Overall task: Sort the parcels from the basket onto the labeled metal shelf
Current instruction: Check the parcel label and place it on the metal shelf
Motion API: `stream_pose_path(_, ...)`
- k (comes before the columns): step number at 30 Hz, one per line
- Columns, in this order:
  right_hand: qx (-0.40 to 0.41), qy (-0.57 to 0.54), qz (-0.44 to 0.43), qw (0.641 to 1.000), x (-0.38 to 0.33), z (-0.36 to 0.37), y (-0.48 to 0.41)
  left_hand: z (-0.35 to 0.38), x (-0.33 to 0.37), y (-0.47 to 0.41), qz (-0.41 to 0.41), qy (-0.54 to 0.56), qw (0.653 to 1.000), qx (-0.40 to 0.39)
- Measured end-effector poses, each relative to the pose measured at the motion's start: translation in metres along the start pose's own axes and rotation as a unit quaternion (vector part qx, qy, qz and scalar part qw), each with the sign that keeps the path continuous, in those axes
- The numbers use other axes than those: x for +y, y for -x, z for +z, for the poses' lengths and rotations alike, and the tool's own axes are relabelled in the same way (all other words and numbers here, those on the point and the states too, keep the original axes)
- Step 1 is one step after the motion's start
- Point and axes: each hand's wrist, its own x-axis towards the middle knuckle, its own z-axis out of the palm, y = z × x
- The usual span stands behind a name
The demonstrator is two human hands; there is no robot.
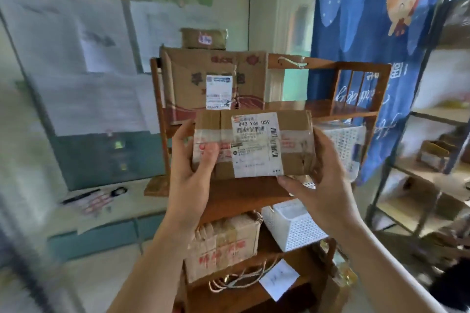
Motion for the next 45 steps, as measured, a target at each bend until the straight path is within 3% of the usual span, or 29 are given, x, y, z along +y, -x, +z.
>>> stream_pose_path(4,-0.056,-0.096,-0.005,0.994,-0.029,0.058,0.016,-0.067,0.039,0.038,0.053,-0.075,0.992,0.089)
stream_pose_path(9,-0.123,-0.184,-0.004,0.975,-0.066,0.134,0.049,-0.143,0.086,0.087,0.122,-0.155,0.973,0.118)
stream_pose_path(13,-0.171,-0.198,-0.025,0.965,-0.101,0.185,0.067,-0.2,0.105,0.116,0.13,-0.163,0.965,0.16)
stream_pose_path(19,-0.178,-0.199,-0.069,0.961,-0.166,0.262,0.089,-0.29,0.151,0.132,0.161,-0.183,0.951,0.188)
stream_pose_path(30,-0.192,-0.209,-0.073,0.956,-0.258,0.42,0.13,-0.475,0.219,0.146,0.132,-0.18,0.963,0.149)
stream_pose_path(33,-0.158,-0.233,-0.028,0.959,-0.266,0.44,0.133,-0.512,0.231,0.149,0.098,-0.194,0.967,0.135)
stream_pose_path(37,-0.135,-0.268,0.052,0.952,-0.274,0.471,0.128,-0.54,0.235,0.146,0.066,-0.25,0.952,0.165)
stream_pose_path(45,-0.198,-0.325,0.054,0.923,-0.28,0.546,0.115,-0.587,0.235,0.142,0.065,-0.268,0.931,0.24)
